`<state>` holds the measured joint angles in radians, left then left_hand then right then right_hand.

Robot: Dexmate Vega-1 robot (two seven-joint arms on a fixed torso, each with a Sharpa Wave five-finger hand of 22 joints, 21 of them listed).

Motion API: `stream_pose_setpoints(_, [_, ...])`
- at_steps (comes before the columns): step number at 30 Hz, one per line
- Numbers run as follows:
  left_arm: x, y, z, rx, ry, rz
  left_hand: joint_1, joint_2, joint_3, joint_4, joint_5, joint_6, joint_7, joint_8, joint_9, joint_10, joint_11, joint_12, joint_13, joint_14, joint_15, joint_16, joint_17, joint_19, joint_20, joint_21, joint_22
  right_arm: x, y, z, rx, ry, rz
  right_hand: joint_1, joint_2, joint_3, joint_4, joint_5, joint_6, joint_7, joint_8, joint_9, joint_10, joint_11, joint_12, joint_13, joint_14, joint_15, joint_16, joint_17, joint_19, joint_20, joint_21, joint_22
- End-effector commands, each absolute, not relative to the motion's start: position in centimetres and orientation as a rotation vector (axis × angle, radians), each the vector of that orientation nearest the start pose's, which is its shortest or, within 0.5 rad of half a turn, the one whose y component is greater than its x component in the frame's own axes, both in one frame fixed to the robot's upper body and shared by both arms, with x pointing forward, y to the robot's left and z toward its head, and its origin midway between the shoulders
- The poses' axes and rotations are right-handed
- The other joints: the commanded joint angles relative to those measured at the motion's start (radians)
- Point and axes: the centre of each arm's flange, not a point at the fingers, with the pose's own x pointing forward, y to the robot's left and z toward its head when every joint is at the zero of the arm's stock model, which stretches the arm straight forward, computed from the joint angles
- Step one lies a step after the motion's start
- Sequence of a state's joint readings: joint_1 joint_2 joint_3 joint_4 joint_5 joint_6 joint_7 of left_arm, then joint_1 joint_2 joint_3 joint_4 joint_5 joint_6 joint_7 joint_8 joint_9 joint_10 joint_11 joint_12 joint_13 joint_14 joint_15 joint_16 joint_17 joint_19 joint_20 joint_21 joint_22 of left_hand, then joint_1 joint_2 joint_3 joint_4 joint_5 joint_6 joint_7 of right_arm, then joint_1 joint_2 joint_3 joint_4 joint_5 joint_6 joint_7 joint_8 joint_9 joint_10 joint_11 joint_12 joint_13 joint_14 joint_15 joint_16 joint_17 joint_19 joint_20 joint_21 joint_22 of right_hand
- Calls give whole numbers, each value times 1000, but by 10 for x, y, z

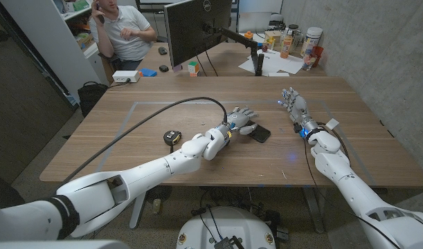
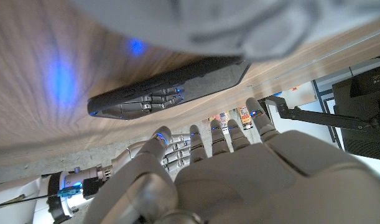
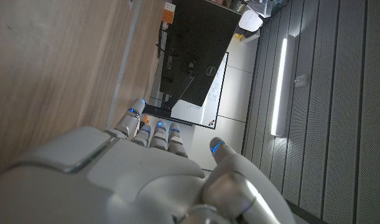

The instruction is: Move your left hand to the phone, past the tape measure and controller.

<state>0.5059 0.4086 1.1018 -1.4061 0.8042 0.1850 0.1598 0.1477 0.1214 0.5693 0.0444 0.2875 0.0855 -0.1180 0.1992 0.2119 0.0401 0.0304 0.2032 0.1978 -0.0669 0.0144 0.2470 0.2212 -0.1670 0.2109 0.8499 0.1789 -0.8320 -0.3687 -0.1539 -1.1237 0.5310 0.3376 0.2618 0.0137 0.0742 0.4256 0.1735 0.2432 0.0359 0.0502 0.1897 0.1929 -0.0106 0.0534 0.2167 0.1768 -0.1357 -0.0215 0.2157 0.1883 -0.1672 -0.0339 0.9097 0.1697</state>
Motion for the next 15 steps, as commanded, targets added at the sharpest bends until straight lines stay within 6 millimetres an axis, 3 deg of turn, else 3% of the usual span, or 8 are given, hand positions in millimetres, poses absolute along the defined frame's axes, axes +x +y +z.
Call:
stream_pose_setpoints(1, [631, -3, -51, 1568, -868, -234, -15, 1, -2, 12, -4, -6, -1, 3, 4, -7, -2, 5, 5, -5, -2, -1, 6, -23, 0, -3, 6, 666, -326, -41, 56, -620, 224, 2, 111, -2, 0, 5, 9, 1, 2, 2, 1, 4, 0, 3, 0, 5, 3, 2, -50, -35, -2, 4])
stream_pose_setpoints(15, [631, -8, -51, 1548, -873, -274, -30, 6, -12, 28, -3, -8, 1, 4, 5, -5, 1, 8, 6, -7, -1, -1, 9, -14, -1, -5, 5, 667, -327, -41, 54, -621, 225, 1, 110, -4, 0, 5, 10, 2, 1, 2, 4, 8, 0, 3, 1, 6, 3, 2, -49, -34, -6, 4])
